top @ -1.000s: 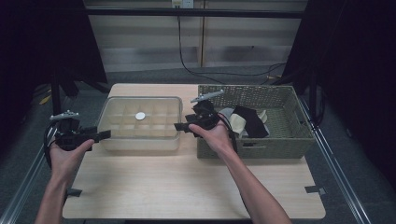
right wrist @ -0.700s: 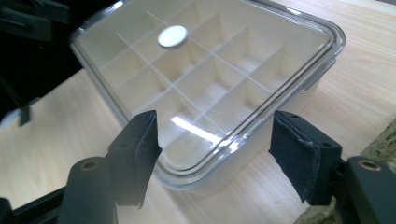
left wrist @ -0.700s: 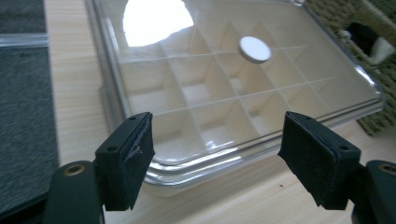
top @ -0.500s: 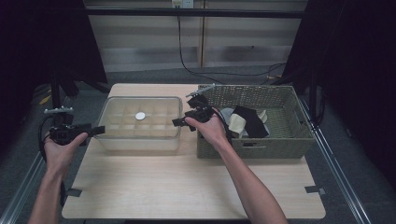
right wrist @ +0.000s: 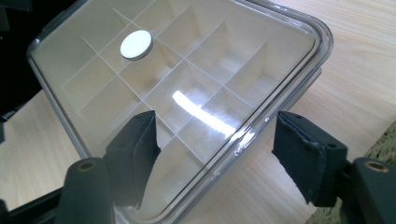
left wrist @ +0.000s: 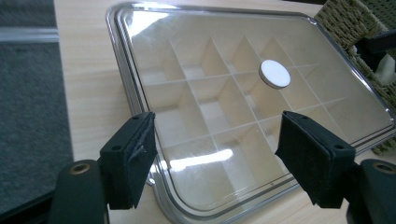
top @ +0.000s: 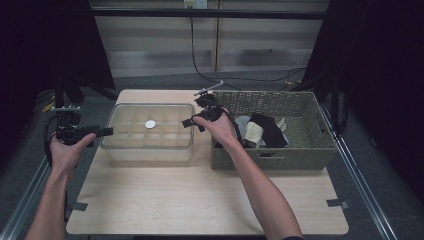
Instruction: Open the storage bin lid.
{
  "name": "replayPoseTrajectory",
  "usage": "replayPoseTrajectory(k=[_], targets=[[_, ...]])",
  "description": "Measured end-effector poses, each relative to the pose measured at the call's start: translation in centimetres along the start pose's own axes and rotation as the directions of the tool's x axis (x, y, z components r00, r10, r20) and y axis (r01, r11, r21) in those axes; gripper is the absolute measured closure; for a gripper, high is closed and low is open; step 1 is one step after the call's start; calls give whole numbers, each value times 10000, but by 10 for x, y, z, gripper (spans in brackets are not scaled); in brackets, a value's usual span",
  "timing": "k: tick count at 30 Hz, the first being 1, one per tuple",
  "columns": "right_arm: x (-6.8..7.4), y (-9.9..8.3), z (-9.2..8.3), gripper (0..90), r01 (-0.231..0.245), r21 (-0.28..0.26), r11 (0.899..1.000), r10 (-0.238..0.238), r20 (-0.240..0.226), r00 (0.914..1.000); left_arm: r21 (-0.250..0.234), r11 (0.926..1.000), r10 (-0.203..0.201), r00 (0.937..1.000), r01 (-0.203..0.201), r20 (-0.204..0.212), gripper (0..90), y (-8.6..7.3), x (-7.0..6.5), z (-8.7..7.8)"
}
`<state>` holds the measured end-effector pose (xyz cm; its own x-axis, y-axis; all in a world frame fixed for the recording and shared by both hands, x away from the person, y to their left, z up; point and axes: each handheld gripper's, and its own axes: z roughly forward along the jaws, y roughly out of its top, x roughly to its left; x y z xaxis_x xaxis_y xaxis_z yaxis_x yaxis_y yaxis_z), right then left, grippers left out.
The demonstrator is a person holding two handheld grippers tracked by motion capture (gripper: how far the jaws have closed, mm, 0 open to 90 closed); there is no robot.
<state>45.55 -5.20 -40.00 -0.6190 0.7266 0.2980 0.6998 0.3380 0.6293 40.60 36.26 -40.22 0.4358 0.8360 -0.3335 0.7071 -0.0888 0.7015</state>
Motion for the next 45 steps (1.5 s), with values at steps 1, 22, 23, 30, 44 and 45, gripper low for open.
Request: replayPoseTrajectory(k=[1,22,23,30,44,45], targets=[[0,0,0,314,0,0,10000,0,0,10000,68,10000,-11,10000,11,14,276,0,0,1],[-16,25,29,260,-822,1194,9894,682,1173,9907,707,9969,-329,9994,339,-145,260,12,21,23],[-15,26,31,261,-888,1293,9876,730,1224,9898,620,9975,-330,9993,341,-175,259,13,23,24],[-15,29,37,292,-1234,1737,9770,1038,1175,9876,666,9952,-689,9970,713,-364,263,16,35,32],[-19,38,53,303,-1670,2110,9631,1387,1427,9800,1225,9905,-643,9978,618,167,337,15,40,52],[-19,38,53,303,-1670,2110,9631,1387,1427,9800,1225,9905,-643,9978,618,167,327,15,40,52]])
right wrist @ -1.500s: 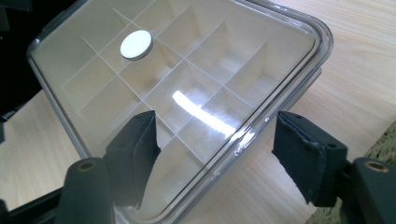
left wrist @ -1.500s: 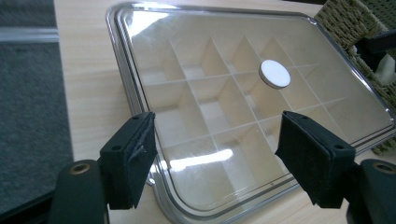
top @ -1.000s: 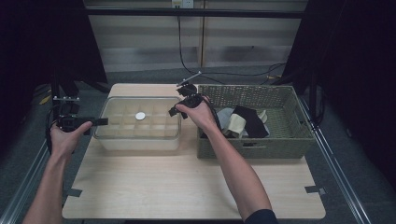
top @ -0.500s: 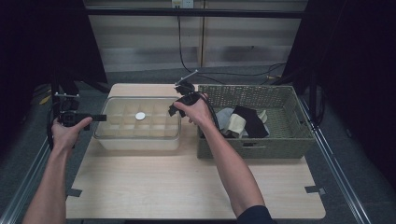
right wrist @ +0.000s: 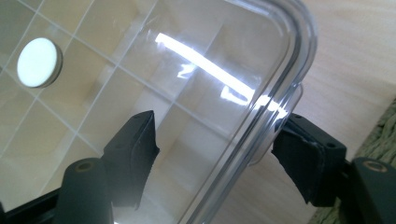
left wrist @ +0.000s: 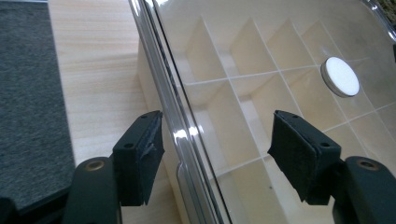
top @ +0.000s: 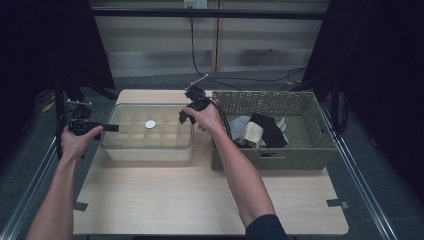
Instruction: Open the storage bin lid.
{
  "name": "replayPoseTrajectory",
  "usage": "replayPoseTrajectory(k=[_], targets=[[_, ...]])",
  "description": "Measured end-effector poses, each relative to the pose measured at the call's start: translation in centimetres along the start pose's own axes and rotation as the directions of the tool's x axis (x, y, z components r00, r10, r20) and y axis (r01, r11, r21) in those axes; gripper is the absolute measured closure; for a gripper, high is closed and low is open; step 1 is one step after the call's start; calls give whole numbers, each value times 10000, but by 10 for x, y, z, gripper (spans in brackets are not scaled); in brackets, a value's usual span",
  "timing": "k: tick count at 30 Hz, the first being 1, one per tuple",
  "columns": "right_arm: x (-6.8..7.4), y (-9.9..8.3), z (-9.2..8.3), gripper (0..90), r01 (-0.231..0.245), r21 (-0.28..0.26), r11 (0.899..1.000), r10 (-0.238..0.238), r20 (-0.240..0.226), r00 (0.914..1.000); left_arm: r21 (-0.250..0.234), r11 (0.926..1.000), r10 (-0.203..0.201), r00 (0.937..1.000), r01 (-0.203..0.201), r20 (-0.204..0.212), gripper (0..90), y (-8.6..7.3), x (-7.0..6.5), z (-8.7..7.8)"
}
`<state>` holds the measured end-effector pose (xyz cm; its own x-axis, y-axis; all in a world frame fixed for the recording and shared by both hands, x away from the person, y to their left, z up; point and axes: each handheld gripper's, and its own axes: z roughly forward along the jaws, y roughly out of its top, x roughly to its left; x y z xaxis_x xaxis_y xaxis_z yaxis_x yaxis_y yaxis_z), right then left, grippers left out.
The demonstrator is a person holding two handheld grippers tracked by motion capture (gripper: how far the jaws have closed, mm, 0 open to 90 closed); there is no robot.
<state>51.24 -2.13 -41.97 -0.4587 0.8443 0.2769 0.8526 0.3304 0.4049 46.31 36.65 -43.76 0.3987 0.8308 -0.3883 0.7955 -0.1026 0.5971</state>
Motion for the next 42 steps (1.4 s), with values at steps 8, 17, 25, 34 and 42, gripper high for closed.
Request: replayPoseTrajectory(k=[8,17,25,34,42], targets=[[-1,4,3,291,-164,-33,9999,164,-83,9998,241,9997,-88,9999,85,122,297,4,-2,8],[-1,5,5,272,-278,34,9996,278,-121,9995,325,9991,-261,9994,254,207,252,6,-4,14],[-6,4,0,387,-550,-233,9982,547,-157,9984,252,9995,-170,9998,167,117,252,7,-5,12],[-10,1,-10,463,-475,-687,9965,454,-328,9984,-90,9998,-202,9998,202,74,287,5,-7,8],[-13,-6,-17,495,-514,-1141,9921,434,-717,9965,-161,9996,-250,9997,252,86,305,3,-7,6]])
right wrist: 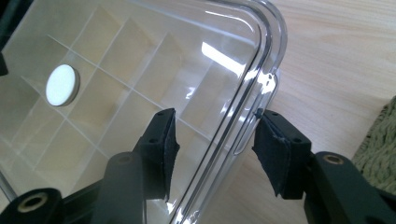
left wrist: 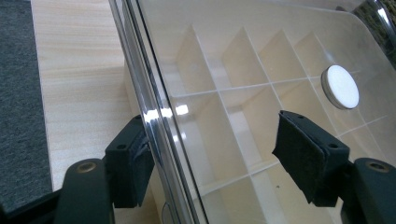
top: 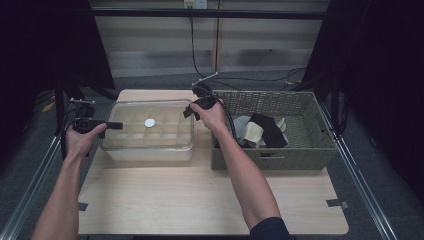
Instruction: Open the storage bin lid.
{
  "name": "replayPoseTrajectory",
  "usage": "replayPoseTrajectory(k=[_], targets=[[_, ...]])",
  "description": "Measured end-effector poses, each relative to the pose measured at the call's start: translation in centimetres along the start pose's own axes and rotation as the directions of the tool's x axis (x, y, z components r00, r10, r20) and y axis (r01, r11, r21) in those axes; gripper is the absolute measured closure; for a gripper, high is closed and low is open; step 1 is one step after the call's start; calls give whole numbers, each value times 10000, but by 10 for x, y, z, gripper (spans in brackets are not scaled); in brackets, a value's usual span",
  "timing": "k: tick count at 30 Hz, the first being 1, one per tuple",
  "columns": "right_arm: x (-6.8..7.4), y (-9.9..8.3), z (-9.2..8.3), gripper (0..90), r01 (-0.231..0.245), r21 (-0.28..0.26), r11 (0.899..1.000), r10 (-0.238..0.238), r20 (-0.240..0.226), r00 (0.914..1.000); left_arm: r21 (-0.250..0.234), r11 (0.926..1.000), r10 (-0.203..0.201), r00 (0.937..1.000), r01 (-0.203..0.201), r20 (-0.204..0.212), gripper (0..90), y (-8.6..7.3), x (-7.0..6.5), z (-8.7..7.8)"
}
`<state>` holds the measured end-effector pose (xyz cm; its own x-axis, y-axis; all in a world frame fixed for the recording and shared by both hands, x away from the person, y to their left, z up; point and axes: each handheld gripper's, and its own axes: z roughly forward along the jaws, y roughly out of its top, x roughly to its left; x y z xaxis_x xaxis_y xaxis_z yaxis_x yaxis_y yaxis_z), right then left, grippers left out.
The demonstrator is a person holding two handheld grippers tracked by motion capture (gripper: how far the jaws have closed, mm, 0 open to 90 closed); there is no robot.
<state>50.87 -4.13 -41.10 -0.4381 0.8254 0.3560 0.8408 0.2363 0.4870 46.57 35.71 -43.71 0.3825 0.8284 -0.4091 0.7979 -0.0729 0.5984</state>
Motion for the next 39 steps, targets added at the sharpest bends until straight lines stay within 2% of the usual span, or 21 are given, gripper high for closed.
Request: replayPoseTrajectory(k=[4,11,17,21,22,23,26,27,29,32,33,34,35,38,39], targets=[[-3,-5,-3,502,-204,-361,9991,191,-359,9992,78,10000,40,9999,-39,-95,303,0,-2,0],[-3,-8,-9,509,-132,-695,9975,91,-587,9982,42,10000,-14,10000,14,-65,291,1,-2,1],[-4,-10,-11,510,-121,-798,9967,65,-704,9975,35,10000,-24,10000,24,36,284,1,0,1],[-3,-12,-9,499,-172,-668,9976,128,-662,9977,-7,9999,-109,9999,109,72,285,1,0,0],[-5,-13,-8,498,-56,-720,9974,9,-646,9979,18,10000,-70,9999,70,77,285,1,1,0],[-5,-13,-8,497,-58,-751,9972,8,-661,9978,-25,10000,-13,10000,13,79,285,1,1,-1],[-5,-14,-9,489,-54,-785,9969,-3,-720,9974,-241,9996,-174,9998,177,100,286,1,1,-3],[-5,-14,-9,483,-93,-767,9970,38,-722,9974,-249,9996,-97,9999,100,114,287,2,2,-5],[-4,-14,-9,483,-65,-696,9976,20,-645,9979,-270,9995,-153,9998,155,93,294,2,1,-6],[-3,-14,-10,482,-41,-767,9970,-11,-670,9977,-362,9993,61,9999,-64,-101,327,3,0,-9],[-4,-14,-10,484,-17,-764,9971,-35,-683,9977,-457,9989,-61,10000,58,-74,346,2,-1,-9],[-4,-14,-11,485,-65,-762,9971,10,-711,9975,-358,9993,128,9999,-129,-48,357,2,1,-11],[-4,-14,-12,494,-85,-749,9972,29,-744,9972,-502,9987,17,10000,-19,-47,372,2,-1,-12],[-4,-15,-14,530,-90,-859,9963,5,-991,9951,-575,9979,295,9995,-301,-103,402,2,-2,-17],[-4,-15,-15,534,-102,-909,9958,-3,-1143,9934,-741,9971,170,9998,-175,-72,416,2,-3,-18]])
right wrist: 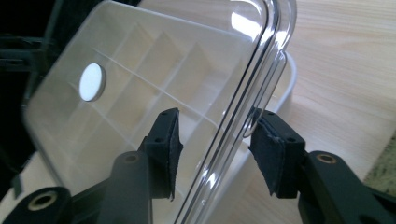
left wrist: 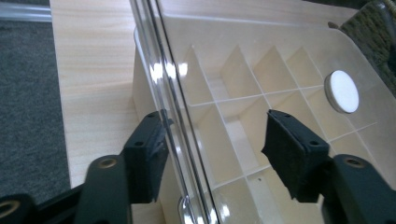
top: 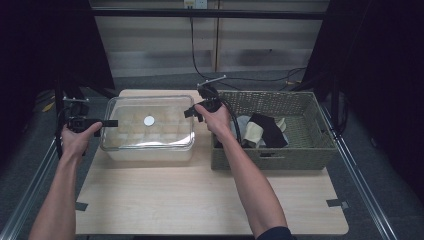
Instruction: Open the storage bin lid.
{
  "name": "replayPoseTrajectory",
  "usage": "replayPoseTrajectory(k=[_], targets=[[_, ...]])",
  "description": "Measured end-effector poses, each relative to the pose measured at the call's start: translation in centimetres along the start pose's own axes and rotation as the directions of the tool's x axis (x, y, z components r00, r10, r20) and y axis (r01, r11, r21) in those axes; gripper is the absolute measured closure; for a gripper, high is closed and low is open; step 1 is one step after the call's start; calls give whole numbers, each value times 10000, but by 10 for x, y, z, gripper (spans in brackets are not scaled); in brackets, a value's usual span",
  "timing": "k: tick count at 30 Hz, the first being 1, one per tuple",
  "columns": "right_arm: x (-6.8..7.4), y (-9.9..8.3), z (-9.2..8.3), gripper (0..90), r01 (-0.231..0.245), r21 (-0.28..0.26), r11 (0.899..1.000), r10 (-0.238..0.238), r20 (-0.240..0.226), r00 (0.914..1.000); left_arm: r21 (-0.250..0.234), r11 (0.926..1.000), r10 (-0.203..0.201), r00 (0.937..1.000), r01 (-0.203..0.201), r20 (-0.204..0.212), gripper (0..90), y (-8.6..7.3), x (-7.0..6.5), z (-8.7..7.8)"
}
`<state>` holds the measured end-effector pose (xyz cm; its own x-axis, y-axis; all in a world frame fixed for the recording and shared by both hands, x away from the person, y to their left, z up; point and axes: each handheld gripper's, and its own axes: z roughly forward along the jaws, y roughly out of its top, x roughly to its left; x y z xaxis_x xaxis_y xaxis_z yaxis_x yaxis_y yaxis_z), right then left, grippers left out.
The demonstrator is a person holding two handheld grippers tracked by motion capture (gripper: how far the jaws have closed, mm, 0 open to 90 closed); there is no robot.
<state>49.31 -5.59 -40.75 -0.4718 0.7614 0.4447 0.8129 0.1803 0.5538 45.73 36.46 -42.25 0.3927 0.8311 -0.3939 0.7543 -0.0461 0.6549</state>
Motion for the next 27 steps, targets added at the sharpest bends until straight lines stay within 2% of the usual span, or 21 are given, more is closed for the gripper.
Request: replayPoseTrajectory(k=[2,6,10,12,13,15,16,19,21,27], targets=[[0,0,-3,572,-124,-120,9999,122,-202,9997,-45,9999,132,9999,-133,-41,456,0,1,-4],[-1,-1,-11,634,-228,-335,9992,210,-553,9982,-329,9994,72,10000,-70,50,508,1,-1,-10],[2,-2,-17,643,-296,-481,9984,261,-733,9970,-408,9989,218,9998,-217,17,524,2,-4,-16],[4,-3,-21,647,-546,-535,9971,499,-848,9951,-488,9985,267,9996,-265,42,539,2,-5,-19],[5,-4,-22,648,-521,-550,9971,474,-829,9954,-594,9980,211,9998,-210,10,541,2,-7,-20],[9,-4,-26,658,-484,-649,9967,426,-883,9952,-609,9973,403,9992,-403,-19,549,2,-9,-26],[10,-5,-29,675,-466,-681,9966,403,-916,9950,-672,9970,377,9993,-377,-5,556,2,-10,-28],[13,-8,-36,715,-601,-812,9949,497,-1237,9911,-878,9956,334,9993,-319,154,591,0,-11,-36],[14,-10,-39,738,-526,-938,9942,402,-1294,9908,-987,9944,401,9990,-379,202,612,0,-11,-39],[18,-13,-46,754,-596,-1084,9923,410,-1665,9852,-1215,9921,341,9991,-308,252,628,-3,-14,-46]])
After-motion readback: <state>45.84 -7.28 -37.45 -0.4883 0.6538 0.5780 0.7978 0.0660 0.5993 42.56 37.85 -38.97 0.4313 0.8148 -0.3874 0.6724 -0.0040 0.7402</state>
